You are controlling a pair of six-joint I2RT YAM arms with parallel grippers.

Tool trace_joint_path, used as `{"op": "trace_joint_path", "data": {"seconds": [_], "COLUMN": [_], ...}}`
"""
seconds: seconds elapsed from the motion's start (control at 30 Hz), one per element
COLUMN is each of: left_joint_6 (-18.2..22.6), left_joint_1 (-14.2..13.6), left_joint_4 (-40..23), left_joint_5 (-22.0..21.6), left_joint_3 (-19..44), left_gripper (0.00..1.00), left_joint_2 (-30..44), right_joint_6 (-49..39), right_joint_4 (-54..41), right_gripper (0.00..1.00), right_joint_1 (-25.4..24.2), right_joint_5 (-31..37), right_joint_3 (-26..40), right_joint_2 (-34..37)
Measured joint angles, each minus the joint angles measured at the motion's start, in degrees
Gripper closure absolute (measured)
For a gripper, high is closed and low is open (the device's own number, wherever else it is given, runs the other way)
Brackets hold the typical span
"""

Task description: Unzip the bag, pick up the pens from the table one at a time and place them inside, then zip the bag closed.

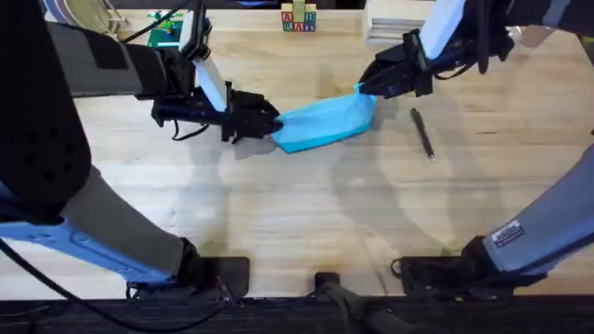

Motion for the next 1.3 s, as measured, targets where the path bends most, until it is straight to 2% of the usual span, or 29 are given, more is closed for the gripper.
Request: {"op": "trace_joint_path", "data": {"seconds": [0.8,1.3], "left_joint_6": [0.02,0.02], "left_joint_1": [0.0,0.0], "left_joint_4": [-0.15,-0.09], "left_joint_5": [-0.01,0.0], "left_joint_3": [0.0,0.0], "left_gripper": [0.959,0.959], "left_joint_2": [0.0,0.0], "right_joint_6": [-0.02,1.97], "right_joint_4": [0.44,7.82], "right_gripper": [0.973,0.972], "right_joint_1": [10.22,15.71], "right_joint_5": [-0.02,0.13], "right_joint_3": [0.15,0.22], "right_joint_2": [0.02,0.0]}}
